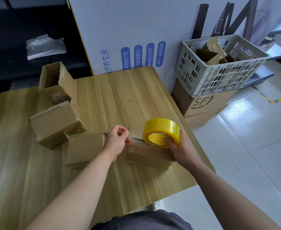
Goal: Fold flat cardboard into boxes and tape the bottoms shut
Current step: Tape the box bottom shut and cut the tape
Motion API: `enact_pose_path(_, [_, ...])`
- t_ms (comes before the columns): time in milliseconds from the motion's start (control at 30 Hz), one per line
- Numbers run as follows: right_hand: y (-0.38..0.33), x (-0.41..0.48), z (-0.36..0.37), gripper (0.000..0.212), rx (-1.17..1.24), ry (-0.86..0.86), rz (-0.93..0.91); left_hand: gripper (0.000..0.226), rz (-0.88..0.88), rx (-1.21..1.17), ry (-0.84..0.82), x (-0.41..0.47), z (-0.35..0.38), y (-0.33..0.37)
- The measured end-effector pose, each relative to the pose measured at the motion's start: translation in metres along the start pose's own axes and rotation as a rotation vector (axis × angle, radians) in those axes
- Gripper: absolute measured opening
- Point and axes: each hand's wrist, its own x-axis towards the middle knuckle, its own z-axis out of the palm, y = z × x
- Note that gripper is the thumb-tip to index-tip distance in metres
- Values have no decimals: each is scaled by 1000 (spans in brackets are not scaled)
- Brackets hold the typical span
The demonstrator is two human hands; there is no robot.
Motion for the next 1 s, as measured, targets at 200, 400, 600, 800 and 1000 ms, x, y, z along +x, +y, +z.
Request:
enact_pose_path(200, [4, -5, -6, 34, -114, 40, -19, 11, 170, 363, 213, 7, -28, 11])
enact_pose_path(400, [0, -4, -6, 36, -130, 60, 0, 41, -47, 233, -65, 10, -32, 7])
enact_pose_path(600, [-2, -6, -4, 41, -160, 72, 5, 17, 38, 340, -90, 5, -7, -4])
enact_pose_path(800, [-7, -7, -3, 52, -241, 42, 11, 16, 102, 319, -29, 5, -10, 12])
enact_pose_path(1000, [-9, -9, -1, 45, -251, 32, -2, 17, -13, 369, -64, 11, -12, 20])
